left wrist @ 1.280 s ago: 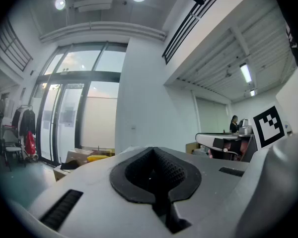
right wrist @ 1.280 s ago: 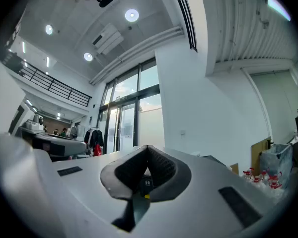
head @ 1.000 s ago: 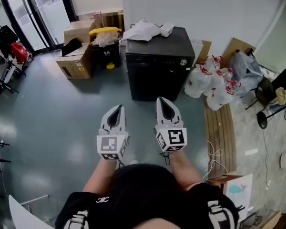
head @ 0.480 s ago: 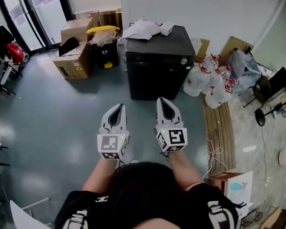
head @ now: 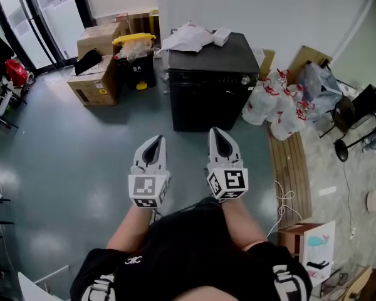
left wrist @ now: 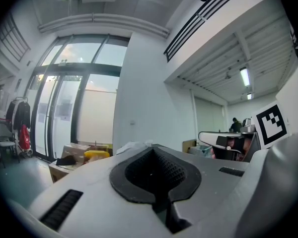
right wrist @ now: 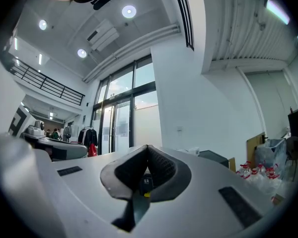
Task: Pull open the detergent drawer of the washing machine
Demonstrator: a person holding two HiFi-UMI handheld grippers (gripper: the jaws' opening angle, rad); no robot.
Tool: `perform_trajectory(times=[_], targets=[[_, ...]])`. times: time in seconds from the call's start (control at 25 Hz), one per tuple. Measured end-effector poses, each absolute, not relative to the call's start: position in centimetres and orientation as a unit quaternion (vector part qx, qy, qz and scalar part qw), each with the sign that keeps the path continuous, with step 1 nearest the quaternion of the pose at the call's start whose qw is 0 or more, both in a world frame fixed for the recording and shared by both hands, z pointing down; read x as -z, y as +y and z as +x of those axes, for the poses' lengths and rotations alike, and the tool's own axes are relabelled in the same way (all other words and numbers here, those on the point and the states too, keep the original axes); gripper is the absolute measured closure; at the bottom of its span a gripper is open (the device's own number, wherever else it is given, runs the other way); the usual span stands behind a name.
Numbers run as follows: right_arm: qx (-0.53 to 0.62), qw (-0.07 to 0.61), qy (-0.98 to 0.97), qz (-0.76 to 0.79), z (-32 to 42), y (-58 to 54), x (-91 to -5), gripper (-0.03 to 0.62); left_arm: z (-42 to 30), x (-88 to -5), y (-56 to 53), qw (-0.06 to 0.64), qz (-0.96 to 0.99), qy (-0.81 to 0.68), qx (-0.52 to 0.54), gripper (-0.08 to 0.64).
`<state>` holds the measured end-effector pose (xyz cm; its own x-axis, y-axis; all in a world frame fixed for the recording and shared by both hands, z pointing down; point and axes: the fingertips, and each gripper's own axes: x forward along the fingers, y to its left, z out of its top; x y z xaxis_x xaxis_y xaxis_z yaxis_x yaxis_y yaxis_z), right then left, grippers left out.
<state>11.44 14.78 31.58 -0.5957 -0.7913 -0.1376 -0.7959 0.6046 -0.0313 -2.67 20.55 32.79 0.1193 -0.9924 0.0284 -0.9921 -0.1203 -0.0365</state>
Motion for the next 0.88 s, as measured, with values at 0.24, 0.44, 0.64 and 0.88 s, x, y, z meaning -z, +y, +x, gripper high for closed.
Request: perform_trajectory(times=[0.24, 0.44, 0.64, 0.88], targets=[[0.013, 0.073, 0.888, -0.453, 11.2, 13.0, -33.0, 0.589, -3.7, -34.0, 19.3, -0.006, -0.747, 0.664, 0.027, 0.56], [0.002, 0.063, 0.892, -0.447, 9.9, 10.9, -33.6, 0.589, -4.7, -34.3, 17.8, 0.001, -0.74, 0.672, 0.027, 0.56], [-0.024, 0.06, 0.895, -0.442, 8.8, 8.0, -33.4, 0.589, -5.9, -33.8, 15.3, 0.016, -0.732, 0.68, 0.027, 0.56], [-0.03, 0.066, 0.901, -0.427, 7.1, 2.2, -33.5, 0.59, -7.9, -33.7, 10.2, 0.027, -0.716, 0.697, 0.033, 0.56]])
